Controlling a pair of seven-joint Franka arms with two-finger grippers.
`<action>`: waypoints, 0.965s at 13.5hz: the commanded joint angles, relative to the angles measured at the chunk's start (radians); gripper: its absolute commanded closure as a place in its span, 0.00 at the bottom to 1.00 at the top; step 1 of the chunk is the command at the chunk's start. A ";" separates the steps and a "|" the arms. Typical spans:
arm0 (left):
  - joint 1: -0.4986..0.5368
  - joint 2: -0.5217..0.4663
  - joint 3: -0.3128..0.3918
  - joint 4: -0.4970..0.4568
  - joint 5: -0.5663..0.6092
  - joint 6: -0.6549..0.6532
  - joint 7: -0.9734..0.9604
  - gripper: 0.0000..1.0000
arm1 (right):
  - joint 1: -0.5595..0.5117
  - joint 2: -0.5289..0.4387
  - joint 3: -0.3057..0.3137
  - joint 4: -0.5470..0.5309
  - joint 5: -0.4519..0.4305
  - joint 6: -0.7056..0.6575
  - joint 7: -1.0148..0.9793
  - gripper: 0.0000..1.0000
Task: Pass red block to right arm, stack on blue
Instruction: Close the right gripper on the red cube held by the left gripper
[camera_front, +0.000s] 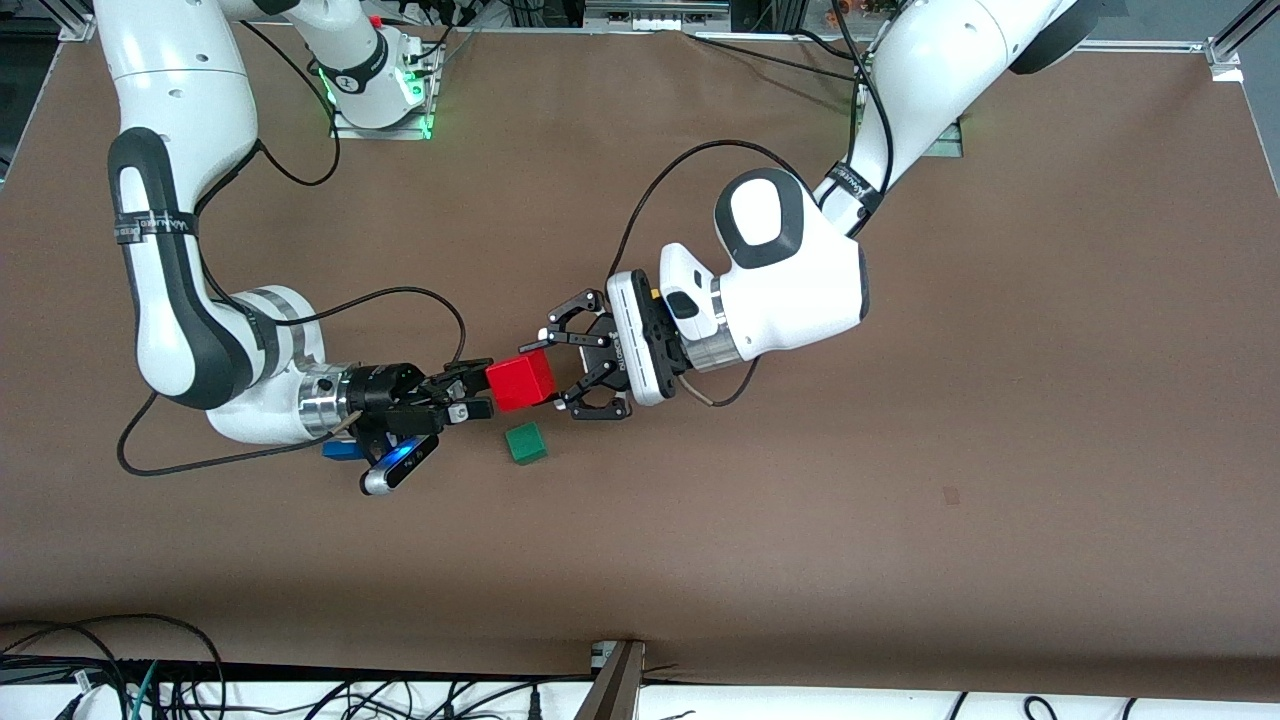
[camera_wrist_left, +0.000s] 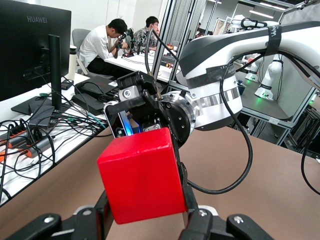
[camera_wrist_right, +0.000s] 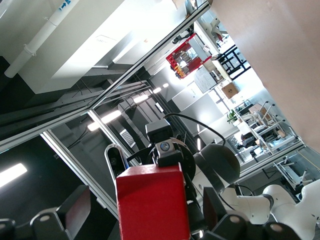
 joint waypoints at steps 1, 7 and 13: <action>-0.016 0.020 0.006 0.040 -0.032 0.012 0.014 0.94 | -0.002 0.010 -0.001 0.021 0.016 -0.010 0.013 0.07; -0.016 0.025 0.007 0.040 -0.032 0.012 0.017 0.94 | -0.001 0.010 -0.001 0.021 0.014 -0.008 0.000 0.55; -0.018 0.026 0.007 0.040 -0.032 0.024 0.014 0.91 | -0.002 0.010 -0.002 0.023 0.014 -0.008 0.005 0.99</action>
